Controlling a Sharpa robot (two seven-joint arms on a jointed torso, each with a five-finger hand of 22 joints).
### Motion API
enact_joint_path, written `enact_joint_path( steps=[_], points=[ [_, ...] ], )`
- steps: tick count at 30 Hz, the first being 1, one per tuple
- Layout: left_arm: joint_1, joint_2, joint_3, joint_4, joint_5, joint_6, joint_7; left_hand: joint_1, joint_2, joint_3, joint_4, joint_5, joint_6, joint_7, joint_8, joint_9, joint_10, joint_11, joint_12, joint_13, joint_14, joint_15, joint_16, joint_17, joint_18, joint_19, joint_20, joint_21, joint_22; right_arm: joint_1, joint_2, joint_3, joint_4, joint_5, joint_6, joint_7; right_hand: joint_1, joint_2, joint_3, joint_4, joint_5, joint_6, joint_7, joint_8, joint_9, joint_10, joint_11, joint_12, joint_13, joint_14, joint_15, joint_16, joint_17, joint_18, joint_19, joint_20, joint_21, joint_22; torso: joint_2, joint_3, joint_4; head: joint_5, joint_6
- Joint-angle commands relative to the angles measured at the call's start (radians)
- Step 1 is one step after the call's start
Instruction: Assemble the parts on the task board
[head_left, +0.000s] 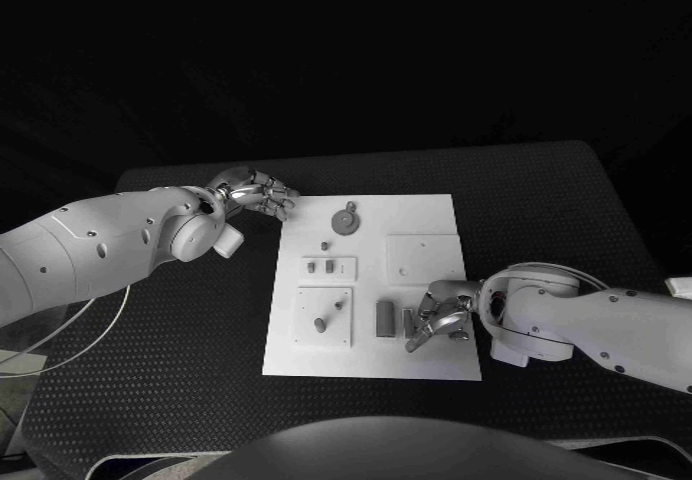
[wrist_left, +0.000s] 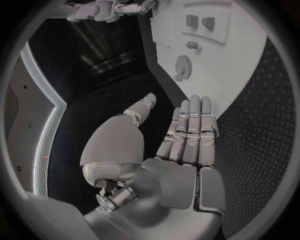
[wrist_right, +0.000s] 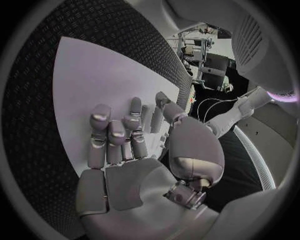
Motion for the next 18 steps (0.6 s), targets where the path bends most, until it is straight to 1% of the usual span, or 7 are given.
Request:
enact_joint_path(
  steps=[1, 6, 10, 12, 14, 17, 18],
  points=[
    [0.000, 0.002, 0.000, 0.000, -0.005, 0.011, 0.009, 0.005, -0.004, -0.001, 0.005, 0.002, -0.003, 0.013, 0.004, 0.000, -0.001, -0.004, 0.002, -0.002, 0.007, 0.003, -0.003, 0.001, 0.007, -0.006, -0.001, 0.005, -0.001, -0.001, -0.016, -0.012, -0.014, 0.038, 0.048, 0.001, -0.016, -0.001, -0.016, 0.001, 0.004, -0.021, 0.011, 0.003, 0.001, -0.012, 0.000, -0.006, 0.002, -0.013, -0.001, -0.005, 0.002, 0.024, -0.012, -0.003, -0.005, 0.003, 0.000, 0.0009, 0.0002, 0.003, 0.000],
    [-0.002, 0.003, 0.000, -0.002, -0.003, 0.011, 0.010, 0.006, -0.005, -0.001, 0.005, 0.002, -0.003, 0.013, 0.004, 0.000, -0.001, -0.004, 0.002, -0.002, 0.006, 0.003, -0.004, 0.001, 0.006, -0.006, -0.001, 0.005, -0.001, 0.016, -0.030, -0.009, -0.014, 0.045, 0.048, 0.020, -0.012, 0.004, -0.019, -0.002, 0.004, -0.023, 0.011, 0.003, 0.002, -0.016, 0.000, -0.005, 0.004, -0.016, -0.001, -0.005, 0.003, 0.024, -0.014, -0.005, -0.006, 0.003, -0.001, 0.0004, 0.0003, 0.001, 0.000],
    [-0.002, 0.003, 0.000, -0.002, -0.001, 0.007, 0.012, 0.006, -0.005, -0.001, 0.005, 0.002, -0.003, 0.012, 0.005, 0.000, 0.000, -0.004, 0.002, -0.002, 0.006, 0.003, -0.004, 0.001, 0.006, -0.006, -0.001, 0.005, -0.002, 0.033, -0.037, 0.003, -0.029, 0.043, 0.033, 0.025, -0.011, 0.009, -0.021, -0.002, 0.004, -0.023, 0.011, 0.004, 0.002, -0.017, 0.000, -0.004, 0.005, -0.017, -0.001, -0.004, 0.004, 0.024, -0.015, -0.006, -0.007, 0.003, 0.000, -0.0003, -0.0003, 0.001, 0.000],
    [-0.002, 0.004, 0.000, -0.003, -0.001, 0.008, 0.013, 0.006, -0.005, -0.001, 0.005, 0.002, -0.003, 0.012, 0.005, 0.000, 0.000, -0.004, 0.002, -0.002, 0.006, 0.003, -0.004, 0.002, 0.006, -0.006, -0.001, 0.005, -0.002, 0.040, -0.037, 0.007, -0.033, 0.027, 0.018, 0.029, -0.012, 0.015, -0.023, -0.001, 0.004, -0.023, 0.011, 0.005, 0.003, -0.018, 0.000, -0.003, 0.005, -0.018, -0.002, -0.003, 0.005, 0.024, -0.014, -0.007, -0.006, 0.003, -0.001, -0.0001, -0.0001, -0.001, 0.000],
    [-0.002, 0.005, 0.000, -0.003, -0.001, 0.009, 0.013, 0.006, -0.005, -0.001, 0.005, 0.002, -0.003, 0.012, 0.005, 0.000, 0.000, -0.004, 0.002, -0.002, 0.006, 0.003, -0.004, 0.002, 0.006, -0.006, -0.001, 0.005, -0.002, 0.041, -0.032, 0.007, -0.033, 0.018, 0.002, 0.025, -0.008, 0.033, -0.028, -0.005, 0.003, -0.018, 0.009, 0.009, 0.005, -0.015, -0.002, 0.000, 0.007, -0.016, -0.003, 0.000, 0.006, 0.024, -0.010, -0.009, -0.004, 0.004, -0.001, -0.0004, 0.0004, -0.002, 0.000],
    [-0.003, 0.005, 0.000, -0.002, -0.001, 0.010, 0.013, 0.006, -0.004, -0.001, 0.005, 0.002, -0.003, 0.012, 0.005, 0.000, 0.000, -0.004, 0.002, -0.002, 0.006, 0.003, -0.005, 0.002, 0.006, -0.006, -0.001, 0.005, -0.002, 0.041, -0.019, 0.007, -0.036, -0.003, -0.006, 0.013, -0.011, 0.075, -0.049, -0.018, 0.003, -0.011, 0.005, 0.014, 0.008, -0.008, -0.006, 0.003, 0.007, -0.009, -0.005, 0.003, 0.007, 0.024, -0.004, -0.011, -0.001, 0.006, 0.000, -0.0010, 0.0013, -0.003, 0.000],
    [-0.003, 0.005, 0.000, -0.003, -0.001, 0.010, 0.013, 0.006, -0.004, -0.001, 0.005, 0.002, -0.003, 0.012, 0.005, 0.000, 0.000, -0.004, 0.002, -0.002, 0.006, 0.003, -0.005, 0.002, 0.006, -0.006, -0.001, 0.005, -0.002, 0.041, -0.016, 0.006, -0.037, -0.008, -0.006, 0.012, -0.012, 0.081, -0.052, -0.019, 0.003, -0.009, 0.004, 0.015, 0.008, -0.006, -0.007, 0.003, 0.007, -0.008, -0.006, 0.003, 0.006, 0.024, -0.003, -0.012, 0.000, 0.006, 0.000, -0.0010, 0.0013, -0.003, 0.000]
  ],
)
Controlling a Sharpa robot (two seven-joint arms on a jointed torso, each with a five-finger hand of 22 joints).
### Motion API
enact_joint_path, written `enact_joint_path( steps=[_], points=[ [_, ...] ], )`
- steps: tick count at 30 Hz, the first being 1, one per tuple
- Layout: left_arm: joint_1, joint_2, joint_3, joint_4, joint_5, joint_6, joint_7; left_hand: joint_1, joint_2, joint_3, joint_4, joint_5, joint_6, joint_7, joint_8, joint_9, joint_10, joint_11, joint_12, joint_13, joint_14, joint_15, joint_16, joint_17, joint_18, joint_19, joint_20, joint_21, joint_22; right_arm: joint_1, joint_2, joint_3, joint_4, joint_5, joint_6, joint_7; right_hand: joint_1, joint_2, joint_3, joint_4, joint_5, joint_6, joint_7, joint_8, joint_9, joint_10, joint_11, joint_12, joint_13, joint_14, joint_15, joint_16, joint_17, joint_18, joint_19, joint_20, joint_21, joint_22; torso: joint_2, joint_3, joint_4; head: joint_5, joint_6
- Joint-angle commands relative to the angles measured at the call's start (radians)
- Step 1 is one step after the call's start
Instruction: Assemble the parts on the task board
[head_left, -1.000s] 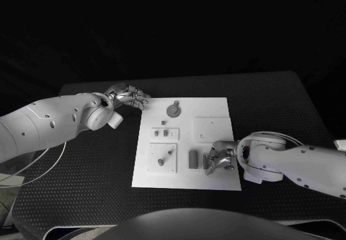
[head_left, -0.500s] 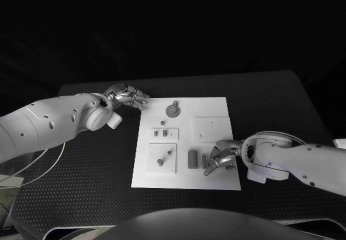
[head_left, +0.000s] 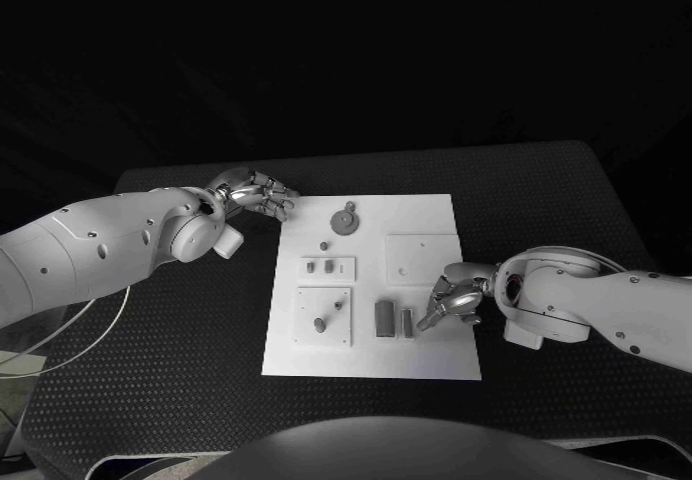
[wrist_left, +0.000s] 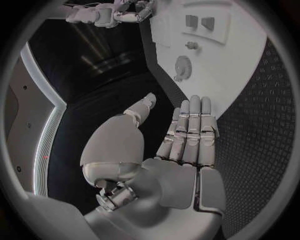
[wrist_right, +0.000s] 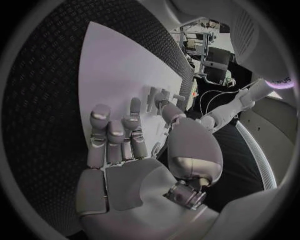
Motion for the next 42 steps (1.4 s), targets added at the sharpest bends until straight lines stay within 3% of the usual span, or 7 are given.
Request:
enact_joint_path(
  steps=[1, 14, 27, 30, 36, 39, 42],
  points=[
    [0.000, 0.001, 0.000, 0.001, 0.000, 0.010, 0.011, 0.006, -0.004, -0.001, 0.005, 0.002, -0.003, 0.012, 0.005, 0.000, 0.000, -0.004, 0.002, -0.002, 0.006, 0.003, -0.005, 0.001, 0.006, -0.006, -0.001, 0.005, -0.002, -0.002, 0.012, -0.001, -0.003, -0.037, -0.018, -0.010, -0.003, 0.019, -0.011, -0.004, 0.003, 0.005, -0.003, 0.004, 0.001, 0.005, -0.011, 0.003, 0.000, 0.004, -0.006, 0.005, 0.001, 0.022, 0.009, -0.001, 0.001, 0.006, 0.001, -0.0009, 0.0005, -0.002, 0.000],
    [0.000, 0.000, 0.000, 0.002, 0.000, 0.011, 0.011, 0.007, -0.004, -0.001, 0.005, 0.002, -0.003, 0.012, 0.005, 0.000, 0.000, -0.004, 0.002, -0.002, 0.006, 0.003, -0.005, 0.002, 0.006, -0.007, -0.001, 0.005, -0.002, -0.036, 0.039, -0.006, 0.012, -0.082, -0.006, -0.025, -0.008, 0.031, -0.026, -0.014, 0.003, 0.020, -0.010, 0.011, 0.003, 0.017, -0.017, 0.003, -0.001, 0.014, -0.008, 0.006, -0.001, 0.022, 0.016, -0.002, 0.003, 0.007, 0.001, -0.0018, 0.0006, -0.001, 0.000],
    [0.000, 0.000, 0.000, 0.003, 0.000, 0.013, 0.010, 0.007, -0.003, -0.002, 0.005, 0.002, -0.003, 0.012, 0.005, 0.000, 0.000, -0.004, 0.002, -0.002, 0.006, 0.003, -0.006, 0.002, 0.006, -0.006, -0.001, 0.005, -0.002, -0.047, 0.049, -0.006, 0.014, -0.138, -0.037, -0.056, -0.007, 0.039, -0.027, -0.016, 0.004, 0.028, -0.013, 0.015, 0.004, 0.024, -0.020, 0.002, -0.002, 0.020, -0.009, 0.005, -0.002, 0.022, 0.020, -0.002, 0.004, 0.007, 0.001, -0.0013, 0.0004, 0.002, 0.000],
    [0.000, -0.001, 0.000, 0.002, 0.000, 0.012, 0.010, 0.007, -0.003, -0.002, 0.005, 0.002, -0.003, 0.012, 0.005, 0.000, 0.000, -0.004, 0.002, -0.002, 0.006, 0.003, -0.006, 0.002, 0.006, -0.006, -0.001, 0.005, -0.002, -0.048, 0.049, -0.006, 0.013, -0.143, -0.045, -0.066, -0.004, 0.057, -0.029, -0.020, 0.003, 0.032, -0.016, 0.017, 0.005, 0.030, -0.023, 0.002, -0.003, 0.025, -0.011, 0.006, -0.002, 0.022, 0.024, -0.003, 0.005, 0.007, 0.001, -0.0014, 0.0009, 0.001, 0.000],
    [0.000, -0.001, 0.000, 0.003, 0.000, 0.014, 0.010, 0.007, -0.003, -0.002, 0.006, 0.002, -0.003, 0.012, 0.005, 0.000, 0.000, -0.004, 0.002, -0.002, 0.007, 0.003, -0.006, 0.003, 0.006, -0.006, -0.001, 0.005, -0.002, -0.048, 0.052, -0.006, 0.008, -0.147, -0.055, -0.079, 0.015, 0.142, -0.043, -0.030, 0.003, 0.044, -0.021, 0.021, 0.007, 0.046, -0.029, 0.000, -0.004, 0.041, -0.016, 0.004, -0.005, 0.022, 0.034, -0.006, 0.010, 0.009, 0.001, -0.0017, 0.0005, 0.001, 0.000],
    [0.000, -0.001, 0.000, 0.002, 0.000, 0.013, 0.010, 0.006, -0.003, -0.002, 0.006, 0.002, -0.003, 0.012, 0.005, 0.000, 0.000, -0.004, 0.002, -0.002, 0.007, 0.003, -0.006, 0.003, 0.006, -0.006, -0.001, 0.005, -0.002, -0.049, 0.056, -0.006, 0.007, -0.161, -0.049, -0.086, 0.029, 0.164, -0.049, -0.032, 0.003, 0.047, -0.023, 0.023, 0.007, 0.051, -0.031, -0.001, -0.004, 0.046, -0.019, 0.003, -0.005, 0.022, 0.036, -0.008, 0.012, 0.010, 0.001, -0.0015, 0.0003, 0.002, 0.000],
    [0.000, -0.002, 0.000, 0.003, 0.000, 0.013, 0.010, 0.007, -0.003, -0.002, 0.006, 0.002, -0.003, 0.012, 0.005, 0.000, 0.000, -0.005, 0.002, -0.002, 0.007, 0.003, -0.006, 0.003, 0.006, -0.006, -0.001, 0.005, -0.002, -0.052, 0.058, -0.006, 0.005, -0.175, -0.048, -0.094, 0.060, 0.170, -0.061, -0.033, 0.003, 0.049, -0.024, 0.023, 0.007, 0.055, -0.032, -0.003, -0.003, 0.050, -0.020, 0.002, -0.005, 0.022, 0.034, -0.009, 0.014, 0.012, 0.001, -0.0014, 0.0004, 0.002, 0.000]
  ],
)
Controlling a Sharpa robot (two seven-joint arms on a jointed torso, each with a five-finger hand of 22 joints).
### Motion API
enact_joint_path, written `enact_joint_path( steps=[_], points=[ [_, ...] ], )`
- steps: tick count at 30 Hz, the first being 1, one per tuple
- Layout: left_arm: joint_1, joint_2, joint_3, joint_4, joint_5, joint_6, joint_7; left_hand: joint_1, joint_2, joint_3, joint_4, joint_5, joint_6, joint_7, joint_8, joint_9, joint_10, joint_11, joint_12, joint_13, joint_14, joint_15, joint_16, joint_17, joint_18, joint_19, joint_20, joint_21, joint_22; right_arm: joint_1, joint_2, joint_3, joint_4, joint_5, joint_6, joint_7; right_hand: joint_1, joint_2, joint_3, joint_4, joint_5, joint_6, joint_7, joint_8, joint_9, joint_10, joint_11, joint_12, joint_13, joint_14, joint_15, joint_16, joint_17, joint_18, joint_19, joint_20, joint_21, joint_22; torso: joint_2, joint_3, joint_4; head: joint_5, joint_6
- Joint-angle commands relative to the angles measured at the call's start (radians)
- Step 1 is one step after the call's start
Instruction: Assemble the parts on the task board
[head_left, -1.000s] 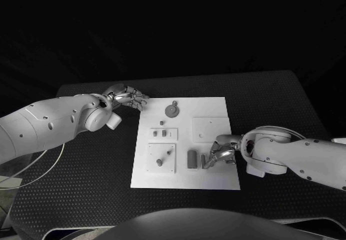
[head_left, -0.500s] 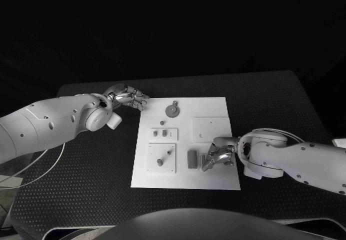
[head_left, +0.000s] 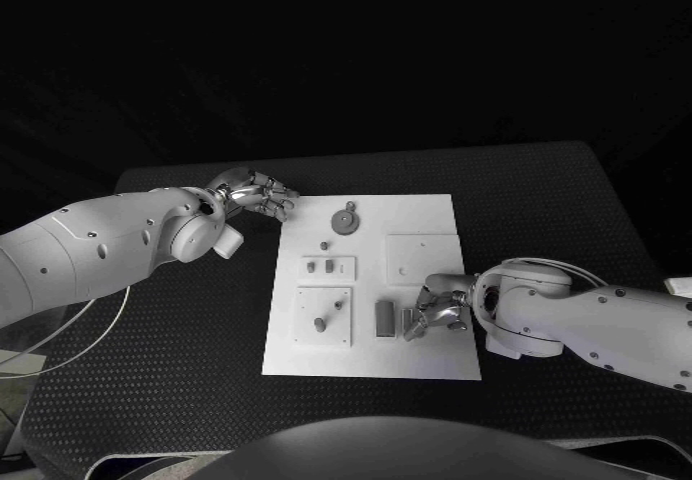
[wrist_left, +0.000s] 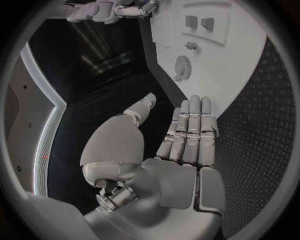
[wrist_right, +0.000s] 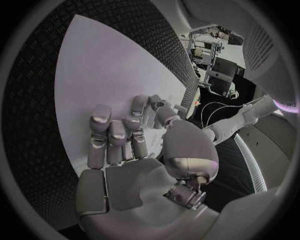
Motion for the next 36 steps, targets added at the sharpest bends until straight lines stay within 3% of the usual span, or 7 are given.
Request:
enact_joint_path(
  steps=[1, 11, 16, 22, 27, 32, 36],
  points=[
    [0.000, 0.000, 0.000, 0.002, 0.000, 0.013, 0.010, 0.007, -0.003, -0.002, 0.006, 0.002, -0.003, 0.012, 0.005, 0.000, 0.001, -0.005, 0.002, -0.002, 0.007, 0.003, -0.006, 0.001, 0.006, -0.006, -0.001, 0.005, -0.001, -0.010, 0.003, -0.006, -0.013, -0.055, -0.004, -0.047, 0.040, 0.008, -0.010, 0.000, 0.005, 0.010, -0.001, 0.002, 0.002, 0.009, 0.001, -0.004, 0.001, 0.008, -0.001, 0.001, -0.001, 0.021, -0.004, -0.009, 0.005, 0.013, 0.000, 0.0001, -0.0002, 0.001, 0.000],
    [0.000, 0.000, 0.000, 0.002, 0.000, 0.013, 0.009, 0.007, -0.003, -0.002, 0.006, 0.002, -0.003, 0.012, 0.006, 0.000, 0.001, -0.005, 0.002, -0.002, 0.007, 0.003, -0.007, 0.002, 0.006, -0.006, -0.001, 0.005, -0.001, -0.011, 0.001, -0.006, -0.013, -0.039, -0.004, -0.033, 0.106, -0.023, -0.052, 0.001, 0.004, 0.014, -0.002, 0.001, 0.000, 0.015, -0.001, -0.011, 0.003, 0.012, 0.000, -0.006, -0.002, 0.021, -0.008, -0.004, 0.003, 0.012, 0.000, 0.0000, -0.0002, 0.001, 0.000],
    [0.000, 0.001, 0.000, 0.000, 0.000, 0.011, 0.010, 0.007, -0.003, -0.002, 0.006, 0.002, -0.003, 0.012, 0.006, 0.000, 0.001, -0.005, 0.002, -0.002, 0.007, 0.003, -0.007, 0.002, 0.007, -0.006, -0.001, 0.005, -0.001, -0.011, -0.007, -0.006, -0.011, 0.005, -0.023, -0.018, 0.097, -0.062, -0.066, 0.002, 0.005, 0.008, 0.001, -0.006, -0.004, 0.010, 0.003, -0.018, 0.002, 0.008, 0.002, -0.011, -0.002, 0.021, -0.011, -0.001, -0.004, 0.008, 0.000, 0.0007, -0.0001, 0.000, 0.000],
    [0.000, 0.001, 0.000, 0.001, 0.002, 0.008, 0.011, 0.007, -0.003, -0.003, 0.006, 0.002, -0.003, 0.012, 0.006, 0.000, 0.001, -0.005, 0.002, -0.002, 0.007, 0.003, -0.007, 0.002, 0.007, -0.006, -0.001, 0.005, -0.001, -0.009, -0.025, -0.005, -0.003, 0.052, -0.047, 0.012, 0.057, -0.132, -0.060, 0.016, 0.005, -0.029, 0.017, -0.026, -0.005, -0.007, 0.019, -0.022, 0.006, -0.003, 0.007, -0.016, 0.000, 0.021, -0.013, 0.000, -0.019, -0.001, -0.001, -0.0002, -0.0020, 0.001, 0.000],
    [0.000, 0.003, 0.000, 0.000, 0.006, -0.001, 0.011, 0.007, -0.004, -0.003, 0.006, 0.002, -0.003, 0.012, 0.006, 0.000, 0.001, -0.005, 0.002, -0.002, 0.007, 0.003, -0.007, 0.002, 0.007, -0.006, -0.001, 0.005, -0.001, 0.015, -0.042, -0.004, 0.004, 0.087, -0.053, 0.030, 0.025, -0.169, -0.020, 0.041, 0.005, -0.043, 0.022, -0.031, 0.000, -0.012, 0.025, -0.018, 0.010, -0.007, 0.011, -0.016, 0.003, 0.021, -0.009, -0.002, -0.024, -0.004, -0.002, 0.0006, -0.0022, 0.001, 0.000],
    [0.000, 0.009, 0.000, -0.008, 0.009, -0.004, 0.016, 0.007, -0.003, -0.003, 0.006, 0.002, -0.003, 0.012, 0.006, 0.000, 0.001, -0.005, 0.002, -0.002, 0.008, 0.003, -0.007, 0.003, 0.007, -0.006, -0.001, 0.006, -0.001, 0.047, -0.057, 0.000, 0.005, 0.113, -0.052, 0.056, -0.009, -0.218, 0.026, 0.094, 0.004, -0.065, 0.030, -0.038, 0.006, -0.021, 0.032, -0.017, 0.014, -0.013, 0.016, -0.016, 0.006, 0.021, -0.010, -0.005, -0.028, -0.004, -0.005, -0.0018, -0.0026, -0.003, 0.000],
    [0.000, 0.013, 0.000, -0.016, 0.027, -0.005, 0.030, 0.008, -0.003, -0.003, 0.006, 0.002, -0.003, 0.012, 0.006, -0.001, 0.001, -0.005, 0.002, -0.002, 0.009, 0.003, -0.007, 0.003, 0.007, -0.006, -0.002, 0.006, -0.001, 0.064, -0.050, 0.014, -0.051, 0.151, -0.062, 0.141, -0.016, -0.221, 0.038, 0.109, 0.005, -0.072, 0.033, -0.039, 0.010, -0.023, 0.033, -0.015, 0.015, -0.015, 0.018, -0.015, 0.008, 0.021, -0.010, -0.007, -0.027, -0.002, -0.010, -0.0036, -0.0051, -0.003, 0.000]
  ],
)
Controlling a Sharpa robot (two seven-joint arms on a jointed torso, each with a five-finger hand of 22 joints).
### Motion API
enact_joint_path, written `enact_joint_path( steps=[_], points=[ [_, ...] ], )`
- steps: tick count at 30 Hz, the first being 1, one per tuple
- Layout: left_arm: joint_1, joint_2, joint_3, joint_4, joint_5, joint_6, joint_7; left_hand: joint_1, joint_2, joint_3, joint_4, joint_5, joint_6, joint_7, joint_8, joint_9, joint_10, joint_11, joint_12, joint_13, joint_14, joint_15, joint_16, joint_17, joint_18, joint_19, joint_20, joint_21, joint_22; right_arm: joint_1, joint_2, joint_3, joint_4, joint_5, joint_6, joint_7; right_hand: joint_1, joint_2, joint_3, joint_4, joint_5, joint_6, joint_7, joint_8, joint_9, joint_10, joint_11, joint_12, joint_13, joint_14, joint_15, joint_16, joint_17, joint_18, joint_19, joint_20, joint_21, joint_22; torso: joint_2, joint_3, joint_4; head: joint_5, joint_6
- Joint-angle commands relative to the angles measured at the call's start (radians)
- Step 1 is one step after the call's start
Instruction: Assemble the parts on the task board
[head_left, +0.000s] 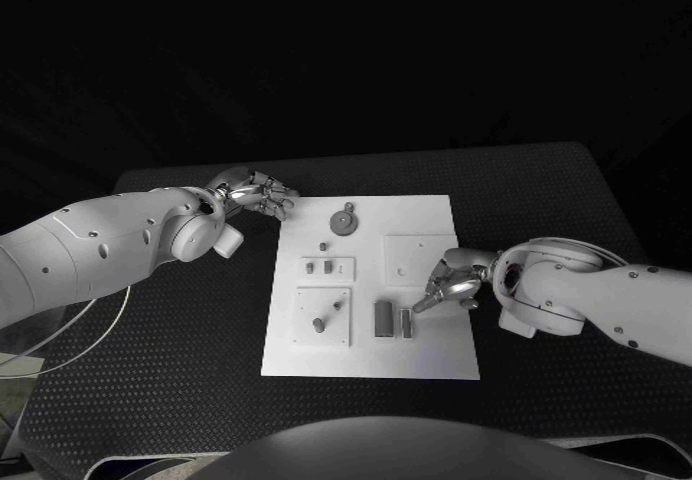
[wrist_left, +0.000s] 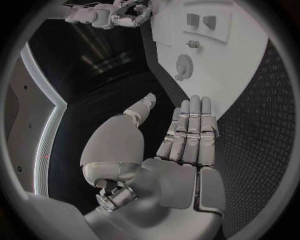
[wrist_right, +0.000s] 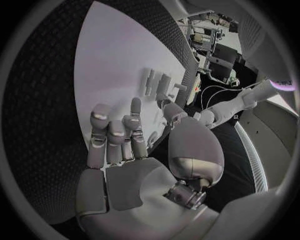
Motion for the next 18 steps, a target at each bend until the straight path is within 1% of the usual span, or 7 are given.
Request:
enact_joint_path(
  steps=[1, 4, 8, 13, 14, 16, 18],
  points=[
    [0.000, 0.007, 0.001, -0.008, 0.028, -0.006, 0.035, 0.010, -0.003, 0.000, 0.003, 0.002, -0.002, 0.012, 0.007, 0.000, 0.002, -0.005, 0.002, -0.001, 0.006, -0.001, -0.003, 0.002, 0.007, -0.005, -0.002, 0.006, -0.001, 0.006, 0.019, 0.013, -0.080, 0.106, -0.033, 0.174, -0.005, 0.000, 0.005, 0.008, -0.003, -0.032, 0.023, -0.004, 0.002, -0.003, 0.006, 0.000, 0.001, -0.004, 0.005, 0.001, 0.002, 0.018, -0.001, -0.005, -0.003, 0.001, -0.009, -0.0032, -0.0036, 0.000, 0.007],
    [0.000, 0.011, 0.001, -0.012, 0.046, -0.015, 0.051, 0.013, 0.000, 0.000, 0.001, 0.002, 0.006, 0.009, 0.011, 0.001, 0.010, -0.008, 0.006, 0.000, 0.007, -0.002, -0.004, 0.004, 0.007, -0.004, -0.002, 0.007, -0.001, 0.006, 0.052, 0.030, -0.187, 0.193, -0.072, 0.315, 0.004, 0.056, -0.005, -0.018, -0.004, -0.048, 0.028, -0.008, 0.007, -0.006, 0.011, -0.002, -0.001, -0.010, 0.009, -0.001, 0.002, 0.018, -0.009, -0.007, -0.002, 0.006, -0.020, -0.0070, -0.0061, 0.002, 0.030],
    [0.001, 0.015, 0.002, -0.021, 0.066, -0.036, 0.071, 0.018, 0.009, -0.001, -0.002, 0.002, 0.019, 0.000, 0.019, 0.003, 0.020, -0.013, 0.009, 0.002, 0.015, -0.005, -0.004, 0.007, 0.008, 0.001, -0.004, 0.009, 0.000, 0.006, 0.099, 0.049, -0.314, 0.304, -0.075, 0.456, 0.009, 0.124, -0.027, -0.078, -0.003, -0.061, 0.034, -0.010, 0.013, -0.025, 0.013, -0.027, -0.015, -0.029, 0.012, -0.026, -0.007, 0.018, -0.035, -0.001, -0.021, 0.002, -0.035, -0.0101, -0.0078, 0.000, 0.063],
    [0.003, 0.036, 0.006, -0.056, 0.136, -0.074, 0.098, 0.025, 0.018, 0.000, -0.007, 0.003, 0.036, -0.017, 0.028, 0.004, 0.030, -0.017, 0.010, 0.004, 0.020, -0.009, -0.007, 0.010, 0.006, 0.004, -0.007, 0.009, 0.000, 0.005, 0.183, 0.078, -0.486, 0.443, -0.081, 0.565, 0.030, 0.169, -0.033, -0.102, -0.003, -0.082, 0.039, -0.018, 0.017, -0.051, 0.022, -0.077, -0.051, -0.059, 0.017, -0.070, -0.024, 0.018, -0.068, 0.006, -0.061, -0.017, -0.054, -0.0161, -0.0121, -0.003, 0.138],
    [0.004, 0.043, 0.007, -0.067, 0.148, -0.076, 0.103, 0.027, 0.019, 0.000, -0.009, 0.003, 0.038, -0.019, 0.029, 0.004, 0.030, -0.018, 0.009, 0.003, 0.017, -0.008, -0.010, 0.009, 0.005, 0.002, -0.006, 0.008, -0.001, 0.004, 0.205, 0.086, -0.527, 0.461, -0.078, 0.581, 0.034, 0.173, -0.033, -0.103, -0.004, -0.088, 0.040, -0.020, 0.017, -0.056, 0.025, -0.085, -0.056, -0.065, 0.019, -0.078, -0.027, 0.018, -0.075, 0.008, -0.068, -0.020, -0.058, -0.0179, -0.0122, -0.002, 0.144],
    [0.008, 0.051, 0.007, -0.082, 0.156, -0.080, 0.110, 0.029, 0.024, 0.001, -0.011, 0.003, 0.041, -0.024, 0.029, 0.002, 0.026, -0.019, 0.005, 0.001, 0.006, -0.004, -0.021, 0.006, 0.004, -0.001, -0.005, 0.006, -0.002, -0.004, 0.253, 0.103, -0.617, 0.491, -0.072, 0.612, 0.045, 0.188, -0.033, -0.102, -0.003, -0.109, 0.054, -0.029, 0.017, -0.090, 0.037, -0.134, -0.087, -0.103, 0.032, -0.130, -0.047, 0.016, -0.125, 0.019, -0.114, -0.039, -0.068, -0.0219, -0.0137, -0.001, 0.177],
    [0.018, 0.061, 0.008, -0.095, 0.159, -0.081, 0.112, 0.030, 0.029, 0.001, -0.016, 0.003, 0.040, -0.025, 0.027, 0.000, 0.020, -0.019, 0.000, -0.002, -0.003, 0.000, -0.034, 0.003, 0.003, -0.007, -0.002, 0.003, -0.004, -0.024, 0.295, 0.140, -0.691, 0.530, -0.091, 0.614, 0.053, 0.204, -0.030, -0.102, -0.001, -0.140, 0.068, -0.043, 0.014, -0.127, 0.055, -0.218, -0.145, -0.152, 0.053, -0.215, -0.082, 0.007, -0.190, 0.049, -0.183, -0.072, -0.076, -0.0259, -0.0178, 0.000, 0.201]
  ],
)
